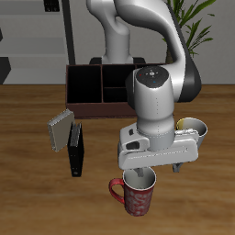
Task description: Place the red mug into the back desk caddy's left compartment
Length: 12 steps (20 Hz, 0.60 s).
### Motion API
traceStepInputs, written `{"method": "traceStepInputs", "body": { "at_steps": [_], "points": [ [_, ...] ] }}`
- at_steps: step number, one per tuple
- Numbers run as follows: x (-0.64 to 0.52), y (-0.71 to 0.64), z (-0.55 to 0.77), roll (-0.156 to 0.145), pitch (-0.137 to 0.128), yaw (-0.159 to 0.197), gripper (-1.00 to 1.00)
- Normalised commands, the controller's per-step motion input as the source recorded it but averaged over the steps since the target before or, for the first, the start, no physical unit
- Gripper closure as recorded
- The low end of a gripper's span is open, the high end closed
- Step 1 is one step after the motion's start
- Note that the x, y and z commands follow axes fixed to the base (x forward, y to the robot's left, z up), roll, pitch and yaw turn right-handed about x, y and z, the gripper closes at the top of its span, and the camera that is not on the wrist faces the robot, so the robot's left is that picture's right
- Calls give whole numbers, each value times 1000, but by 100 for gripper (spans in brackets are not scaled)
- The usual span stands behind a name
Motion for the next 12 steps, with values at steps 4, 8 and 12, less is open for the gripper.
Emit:
{"method": "traceStepInputs", "body": {
  "at_steps": [4,8,12],
  "points": [
    [33,114,-125,4,21,12,-100],
    [39,149,-136,2,22,-7,-100],
    [66,80,-238,12,42,16,-100]
  ]
}}
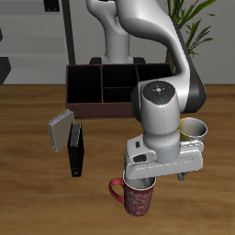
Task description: Place the red mug into the back desk caddy's left compartment
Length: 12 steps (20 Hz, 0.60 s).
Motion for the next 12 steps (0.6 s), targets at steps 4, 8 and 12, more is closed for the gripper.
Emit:
{"method": "traceStepInputs", "body": {
  "at_steps": [4,8,12],
  "points": [
    [93,-36,-294,-14,62,-45,100],
    [25,-42,-58,-5,28,7,100],
    [-75,-16,114,-3,-5,-26,100]
  ]
}}
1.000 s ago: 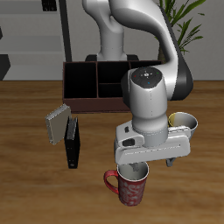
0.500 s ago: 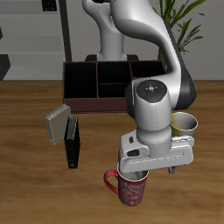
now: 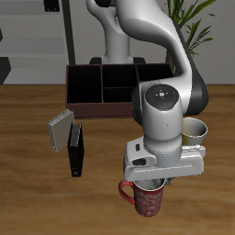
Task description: Place the red mug into the back desk caddy's left compartment
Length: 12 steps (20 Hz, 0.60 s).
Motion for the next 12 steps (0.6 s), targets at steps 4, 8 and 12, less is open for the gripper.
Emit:
{"method": "traceStepInputs", "body": {
  "at_steps": [4,8,12],
  "points": [
    [-52,-55,181,6,3,-6,100],
    [-219,-14,454,5,-74,-26,100],
    [-148,-67,299,1,-52,7,100]
  ]
}}
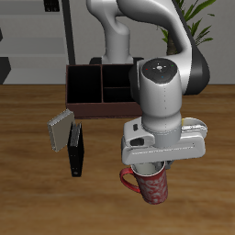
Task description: Place the red mug into the back desk caddy's left compartment
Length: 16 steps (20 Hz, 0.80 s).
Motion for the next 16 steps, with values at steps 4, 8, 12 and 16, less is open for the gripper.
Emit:
{"method": "traceStepInputs", "body": {
  "at_steps": [4,8,12,16],
  "points": [
    [-322,-8,432,11,-90,30,100],
    [-363,-38,394,12,-85,93,100],
    [-282,-87,349,9,-67,25,100],
    [-353,-231,486,-26,-79,25,100]
  ]
}}
